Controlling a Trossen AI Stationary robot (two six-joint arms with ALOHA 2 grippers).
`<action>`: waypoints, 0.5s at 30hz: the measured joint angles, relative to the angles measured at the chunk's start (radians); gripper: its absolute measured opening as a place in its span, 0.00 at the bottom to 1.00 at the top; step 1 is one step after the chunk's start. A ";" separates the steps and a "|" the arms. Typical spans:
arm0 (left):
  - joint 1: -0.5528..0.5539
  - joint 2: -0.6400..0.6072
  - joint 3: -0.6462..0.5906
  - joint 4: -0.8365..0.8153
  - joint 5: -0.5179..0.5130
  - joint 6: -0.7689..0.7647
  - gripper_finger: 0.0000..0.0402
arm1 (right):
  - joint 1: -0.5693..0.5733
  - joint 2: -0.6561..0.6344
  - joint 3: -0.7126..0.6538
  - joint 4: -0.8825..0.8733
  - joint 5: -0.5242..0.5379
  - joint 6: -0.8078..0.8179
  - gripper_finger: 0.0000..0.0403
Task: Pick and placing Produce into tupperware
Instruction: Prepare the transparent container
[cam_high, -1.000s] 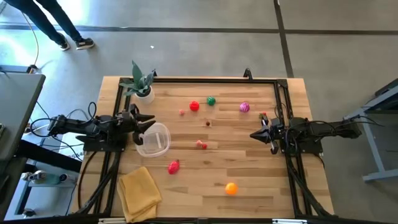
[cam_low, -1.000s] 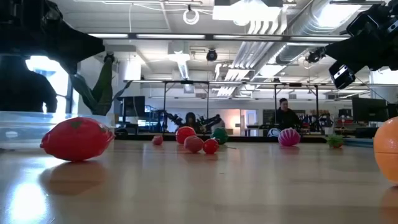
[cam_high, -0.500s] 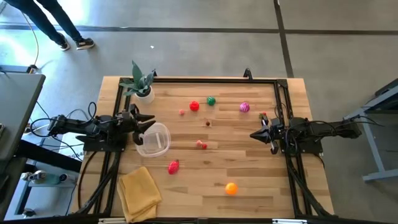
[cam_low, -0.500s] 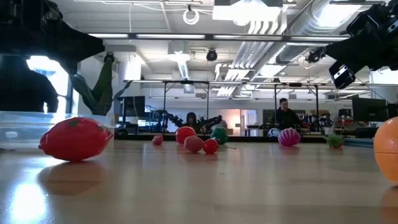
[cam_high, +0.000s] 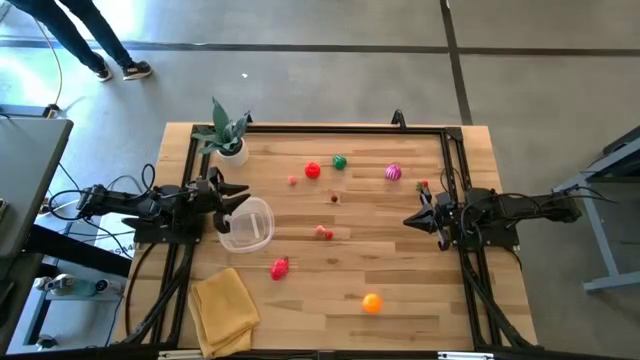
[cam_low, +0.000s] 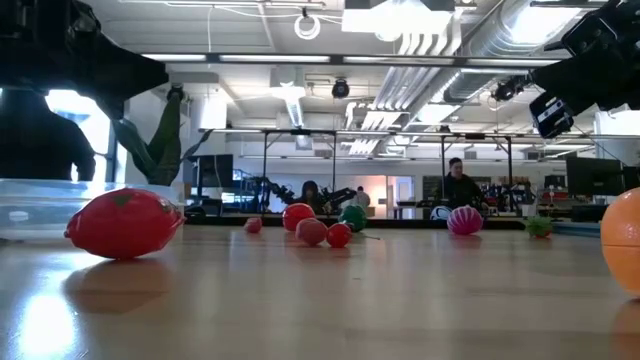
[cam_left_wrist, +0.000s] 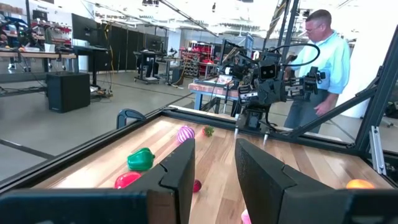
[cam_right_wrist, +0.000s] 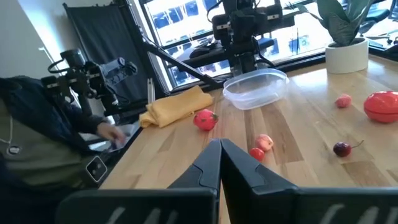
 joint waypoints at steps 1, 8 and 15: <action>0.000 0.000 0.000 0.000 0.000 0.000 0.26 | 0.000 0.000 0.000 -0.001 0.001 0.000 0.00; 0.000 0.000 0.000 0.000 0.000 0.000 0.26 | 0.000 0.000 0.000 0.000 0.024 -0.116 0.00; 0.000 0.000 0.000 0.000 0.000 0.000 0.26 | 0.000 0.000 0.000 0.079 0.174 -0.136 0.00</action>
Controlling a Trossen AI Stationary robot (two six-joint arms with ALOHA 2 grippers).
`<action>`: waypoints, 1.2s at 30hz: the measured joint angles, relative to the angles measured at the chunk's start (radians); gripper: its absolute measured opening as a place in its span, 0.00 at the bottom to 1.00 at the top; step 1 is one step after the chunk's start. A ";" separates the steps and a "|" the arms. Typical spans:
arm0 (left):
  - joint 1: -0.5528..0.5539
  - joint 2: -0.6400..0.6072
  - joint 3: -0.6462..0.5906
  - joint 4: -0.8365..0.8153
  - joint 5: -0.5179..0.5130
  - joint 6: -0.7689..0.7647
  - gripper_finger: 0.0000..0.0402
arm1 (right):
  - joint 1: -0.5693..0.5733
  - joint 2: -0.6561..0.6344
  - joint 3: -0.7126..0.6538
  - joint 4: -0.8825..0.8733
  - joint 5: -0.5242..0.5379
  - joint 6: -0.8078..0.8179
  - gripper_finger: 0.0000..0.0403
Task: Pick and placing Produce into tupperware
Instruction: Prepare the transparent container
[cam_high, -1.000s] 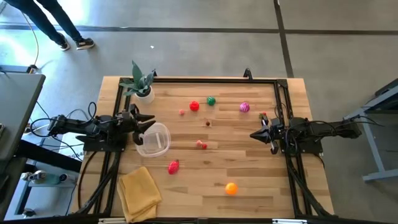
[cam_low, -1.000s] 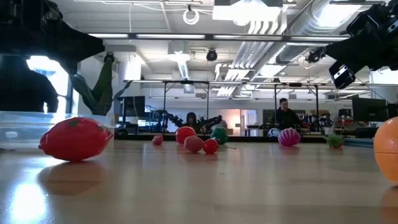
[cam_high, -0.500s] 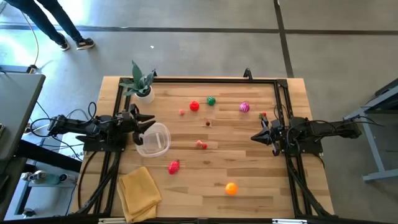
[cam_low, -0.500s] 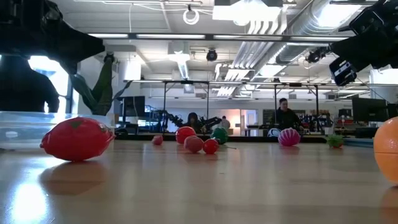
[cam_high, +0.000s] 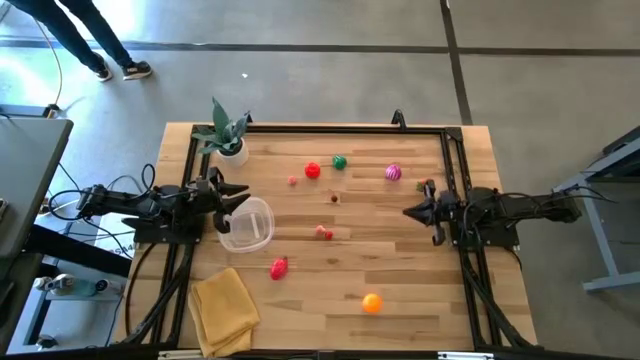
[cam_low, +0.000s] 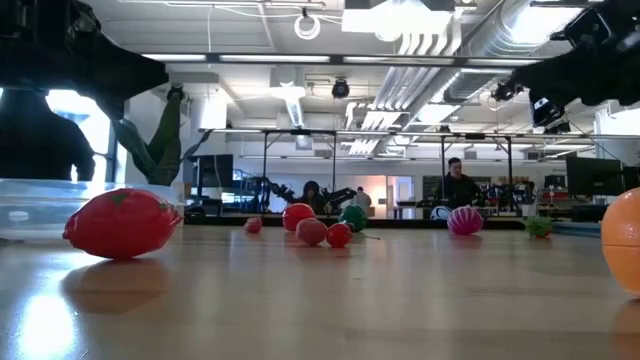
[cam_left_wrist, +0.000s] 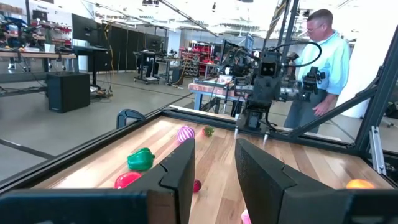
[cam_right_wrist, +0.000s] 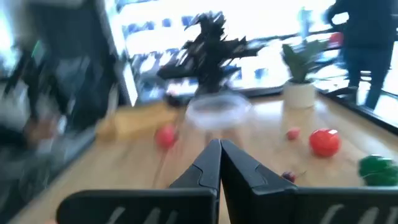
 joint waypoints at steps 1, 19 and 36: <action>0.000 0.000 0.000 0.001 0.000 -0.002 0.26 | 0.000 0.000 0.000 0.030 0.038 0.061 0.00; 0.000 0.000 0.000 0.007 0.000 -0.215 0.26 | 0.000 0.000 0.000 0.129 0.340 0.364 0.00; 0.000 0.000 0.000 0.116 -0.006 -0.273 0.26 | 0.000 0.000 0.000 0.230 0.191 0.267 0.00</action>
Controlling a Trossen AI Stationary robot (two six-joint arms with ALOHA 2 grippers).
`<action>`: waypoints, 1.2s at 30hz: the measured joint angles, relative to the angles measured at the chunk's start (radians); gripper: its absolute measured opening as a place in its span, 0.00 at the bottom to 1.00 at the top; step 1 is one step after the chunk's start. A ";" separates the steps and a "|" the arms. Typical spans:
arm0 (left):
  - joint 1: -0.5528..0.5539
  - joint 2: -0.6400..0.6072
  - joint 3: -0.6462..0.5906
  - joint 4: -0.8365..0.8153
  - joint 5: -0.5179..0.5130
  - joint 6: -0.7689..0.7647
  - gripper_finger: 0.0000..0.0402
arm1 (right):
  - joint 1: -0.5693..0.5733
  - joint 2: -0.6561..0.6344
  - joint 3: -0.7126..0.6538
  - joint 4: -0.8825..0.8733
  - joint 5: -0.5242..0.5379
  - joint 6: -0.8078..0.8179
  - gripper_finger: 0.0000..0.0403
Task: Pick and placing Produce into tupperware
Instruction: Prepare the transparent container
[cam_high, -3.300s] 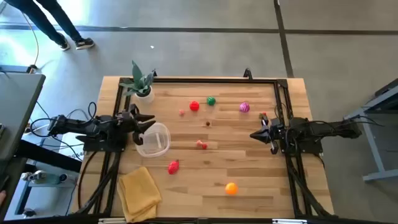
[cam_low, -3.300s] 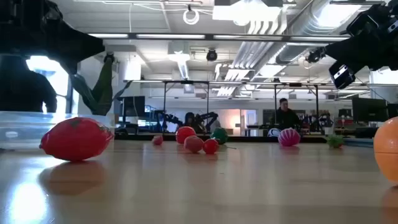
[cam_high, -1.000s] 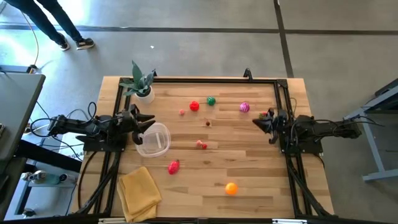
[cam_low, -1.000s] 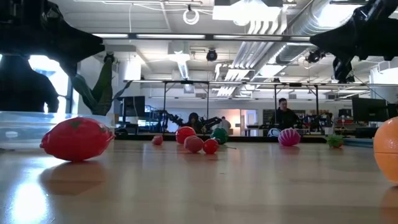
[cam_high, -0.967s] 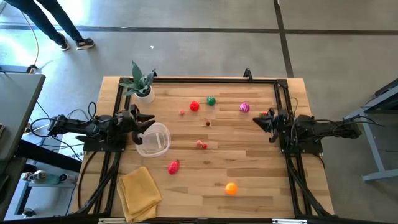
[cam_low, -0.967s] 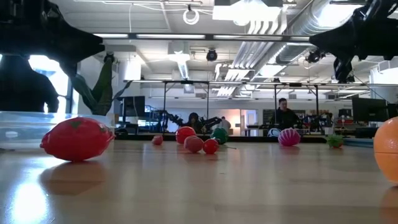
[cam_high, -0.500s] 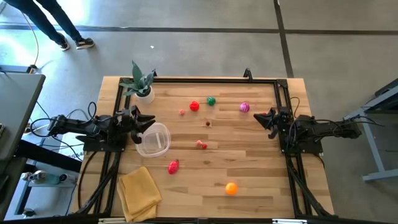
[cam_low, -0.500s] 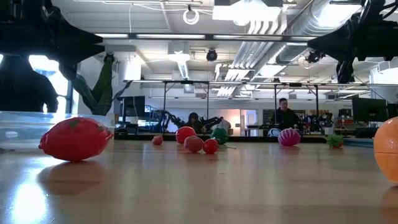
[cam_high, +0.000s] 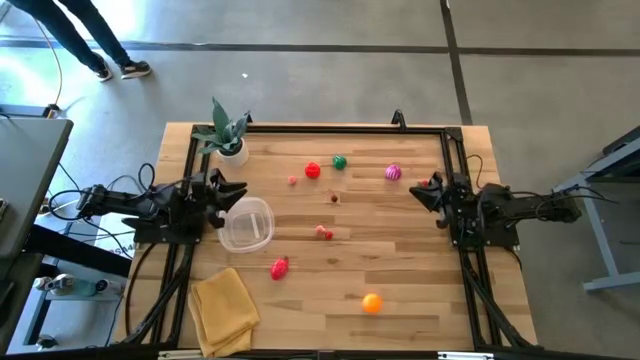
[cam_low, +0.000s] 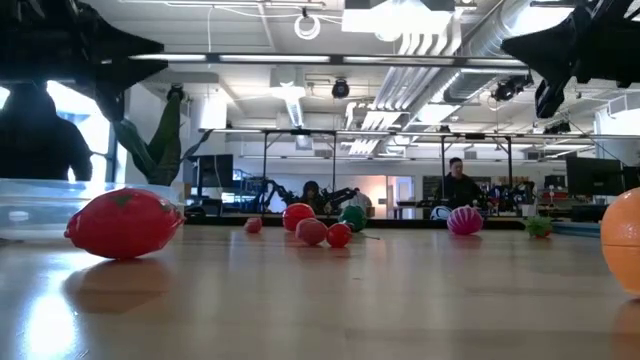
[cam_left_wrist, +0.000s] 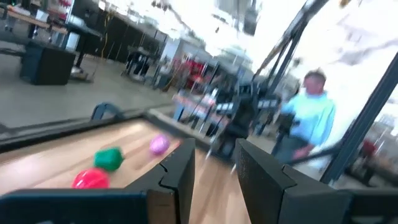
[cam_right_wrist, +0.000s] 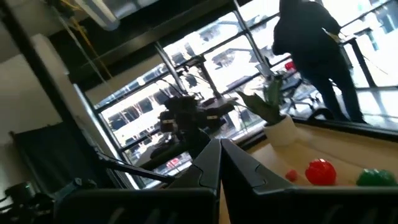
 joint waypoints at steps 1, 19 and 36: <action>0.000 0.000 0.000 0.034 0.011 0.002 0.26 | 0.000 0.000 0.000 0.022 -0.017 -0.018 0.00; 0.000 0.000 0.191 -0.185 0.176 0.176 0.26 | 0.000 0.112 0.514 -0.645 0.060 -0.156 0.00; 0.000 0.390 0.374 -0.547 0.134 -0.021 0.26 | -0.001 0.537 0.709 -1.160 0.070 0.201 0.00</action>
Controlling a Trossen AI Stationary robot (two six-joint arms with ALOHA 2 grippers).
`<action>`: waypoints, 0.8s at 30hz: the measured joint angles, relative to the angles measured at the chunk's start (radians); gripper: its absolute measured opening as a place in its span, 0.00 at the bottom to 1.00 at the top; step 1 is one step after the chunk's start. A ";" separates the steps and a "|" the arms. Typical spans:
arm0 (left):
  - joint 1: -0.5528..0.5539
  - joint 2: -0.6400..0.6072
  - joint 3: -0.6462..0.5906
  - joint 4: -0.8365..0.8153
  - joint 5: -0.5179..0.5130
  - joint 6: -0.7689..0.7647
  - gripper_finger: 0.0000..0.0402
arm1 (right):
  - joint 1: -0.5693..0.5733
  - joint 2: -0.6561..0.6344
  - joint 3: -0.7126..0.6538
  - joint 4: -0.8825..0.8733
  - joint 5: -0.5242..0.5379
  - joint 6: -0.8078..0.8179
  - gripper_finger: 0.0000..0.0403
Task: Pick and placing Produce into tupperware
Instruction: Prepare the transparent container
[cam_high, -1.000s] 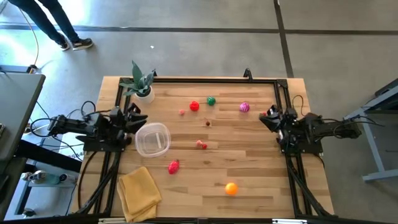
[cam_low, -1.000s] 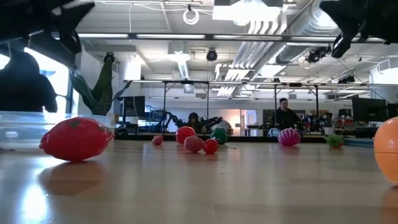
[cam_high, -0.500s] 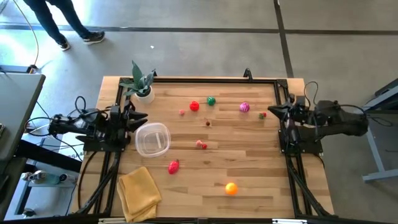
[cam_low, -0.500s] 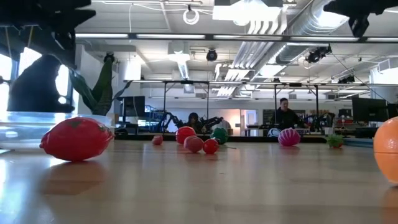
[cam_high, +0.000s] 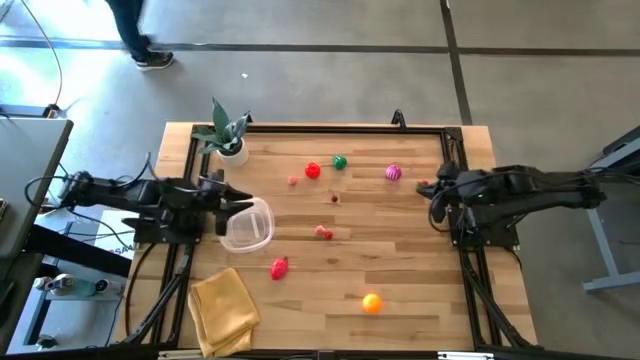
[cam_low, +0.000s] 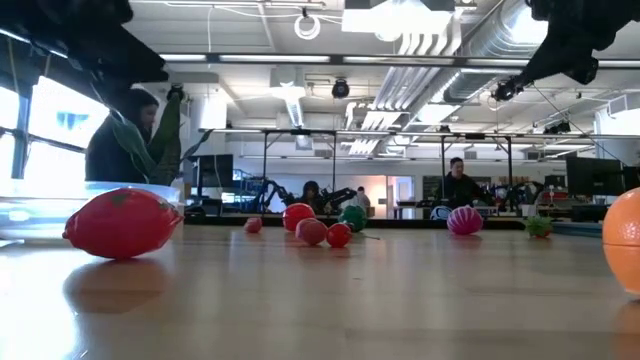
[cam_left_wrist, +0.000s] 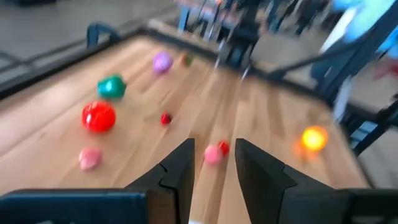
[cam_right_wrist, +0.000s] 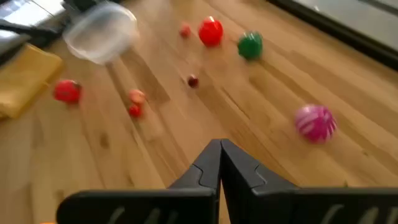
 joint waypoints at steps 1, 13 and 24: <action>0.000 0.047 0.029 -0.031 0.000 -0.014 0.26 | 0.000 0.014 0.000 -0.008 0.000 0.010 0.00; 0.000 0.576 0.312 -0.514 0.128 -0.208 0.26 | 0.000 0.060 0.000 -0.014 -0.019 0.036 0.00; 0.001 0.899 0.311 -0.477 0.038 -0.121 0.26 | 0.000 0.060 0.000 -0.006 -0.018 0.036 0.00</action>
